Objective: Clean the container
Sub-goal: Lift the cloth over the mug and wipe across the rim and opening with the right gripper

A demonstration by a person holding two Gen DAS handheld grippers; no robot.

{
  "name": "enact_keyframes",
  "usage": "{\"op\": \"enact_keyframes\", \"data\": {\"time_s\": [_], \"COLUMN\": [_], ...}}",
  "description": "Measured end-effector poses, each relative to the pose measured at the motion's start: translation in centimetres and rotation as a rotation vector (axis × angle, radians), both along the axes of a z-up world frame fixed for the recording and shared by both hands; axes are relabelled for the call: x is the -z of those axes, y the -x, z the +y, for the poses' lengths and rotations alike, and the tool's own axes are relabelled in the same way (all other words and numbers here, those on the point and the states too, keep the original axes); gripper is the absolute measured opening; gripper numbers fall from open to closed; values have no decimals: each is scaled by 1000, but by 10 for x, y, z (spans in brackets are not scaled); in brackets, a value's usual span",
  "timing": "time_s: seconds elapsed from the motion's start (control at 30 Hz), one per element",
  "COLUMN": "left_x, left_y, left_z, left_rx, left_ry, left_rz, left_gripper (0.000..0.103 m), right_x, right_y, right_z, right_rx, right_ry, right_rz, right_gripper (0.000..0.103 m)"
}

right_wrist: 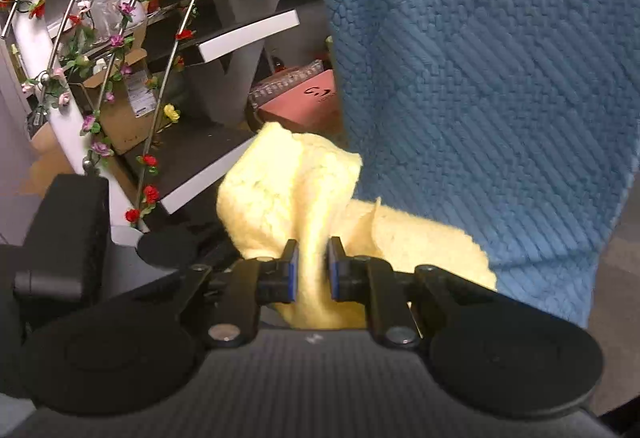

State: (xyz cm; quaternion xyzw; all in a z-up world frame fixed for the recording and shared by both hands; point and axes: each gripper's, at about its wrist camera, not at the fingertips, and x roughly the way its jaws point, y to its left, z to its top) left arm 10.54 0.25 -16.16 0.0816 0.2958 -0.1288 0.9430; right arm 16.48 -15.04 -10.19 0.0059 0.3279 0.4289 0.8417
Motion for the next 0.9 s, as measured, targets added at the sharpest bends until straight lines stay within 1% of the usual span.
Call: {"op": "enact_keyframes", "data": {"time_s": [0.07, 0.2, 0.37, 0.5, 0.63, 0.77, 0.83, 0.9], "left_x": [0, 0, -1, -2, -1, -1, -1, -1], "left_y": [1, 1, 1, -1, 1, 2, 0, 0], "left_z": [0, 1, 1, 0, -2, -3, -3, -2], "left_rx": [0, 3, 7, 7, 3, 0, 0, -1], "left_ry": [1, 2, 5, 7, 5, 3, 2, 3], "left_rz": [-1, -2, 2, 3, 2, 0, 1, 1], "left_gripper": [90, 90, 90, 90, 90, 90, 90, 90], "right_x": [0, 1, 0, 1, 2, 2, 1, 0], "right_y": [-3, -5, -1, -6, -13, -8, -4, -3], "right_z": [-1, 11, 16, 4, 13, 24, 21, 12], "right_rx": [17, 8, -42, 6, 17, -29, -48, -38], "right_ry": [0, 20, 0, -19, -7, -5, 1, -2], "right_rz": [2, -34, -10, 12, -12, -20, -17, -5], "right_gripper": [15, 16, 16, 15, 16, 16, 16, 15]}}
